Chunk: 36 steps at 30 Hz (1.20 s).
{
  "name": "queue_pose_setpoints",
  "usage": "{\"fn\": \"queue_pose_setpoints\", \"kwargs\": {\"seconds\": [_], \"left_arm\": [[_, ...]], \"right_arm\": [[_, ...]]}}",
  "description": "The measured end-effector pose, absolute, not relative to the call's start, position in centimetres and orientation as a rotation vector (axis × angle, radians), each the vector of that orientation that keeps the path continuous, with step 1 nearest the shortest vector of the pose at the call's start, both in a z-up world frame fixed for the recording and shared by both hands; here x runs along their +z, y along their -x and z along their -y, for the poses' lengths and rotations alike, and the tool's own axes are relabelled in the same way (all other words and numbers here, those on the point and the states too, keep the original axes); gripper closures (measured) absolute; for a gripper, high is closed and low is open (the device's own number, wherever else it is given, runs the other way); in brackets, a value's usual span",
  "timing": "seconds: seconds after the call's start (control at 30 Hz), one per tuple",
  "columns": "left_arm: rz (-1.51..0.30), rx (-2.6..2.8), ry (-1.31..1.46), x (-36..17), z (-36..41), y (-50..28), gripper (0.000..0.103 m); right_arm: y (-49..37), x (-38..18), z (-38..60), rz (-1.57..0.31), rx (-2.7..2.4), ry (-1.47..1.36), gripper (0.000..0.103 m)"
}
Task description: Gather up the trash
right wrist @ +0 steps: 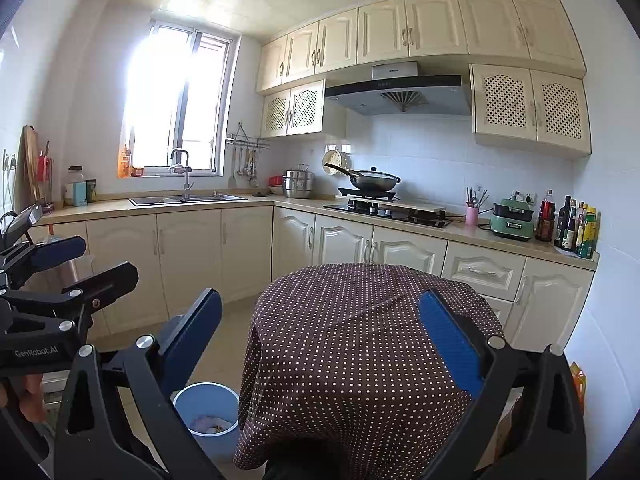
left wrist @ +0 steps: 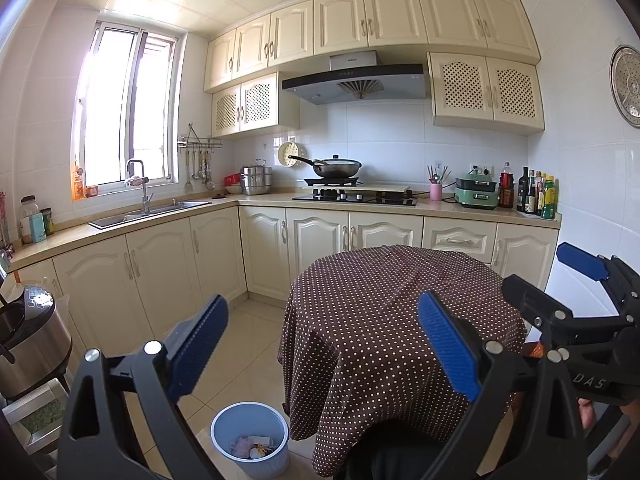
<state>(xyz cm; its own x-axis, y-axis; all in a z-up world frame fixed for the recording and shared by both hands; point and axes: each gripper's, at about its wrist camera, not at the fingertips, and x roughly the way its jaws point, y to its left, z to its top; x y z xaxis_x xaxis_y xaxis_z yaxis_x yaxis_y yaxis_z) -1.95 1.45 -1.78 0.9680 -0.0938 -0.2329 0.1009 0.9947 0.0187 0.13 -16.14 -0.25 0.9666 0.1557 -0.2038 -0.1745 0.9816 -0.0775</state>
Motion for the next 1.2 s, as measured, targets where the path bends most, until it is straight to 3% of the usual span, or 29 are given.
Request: {"fn": "queue_pose_setpoints", "kwargs": {"seconds": [1.2], "left_arm": [[-0.251, -0.089, -0.028, -2.1, -1.9, 0.9, 0.009]], "right_arm": [[-1.4, -0.5, 15.2, -0.216, 0.184, 0.1, 0.007]]}}
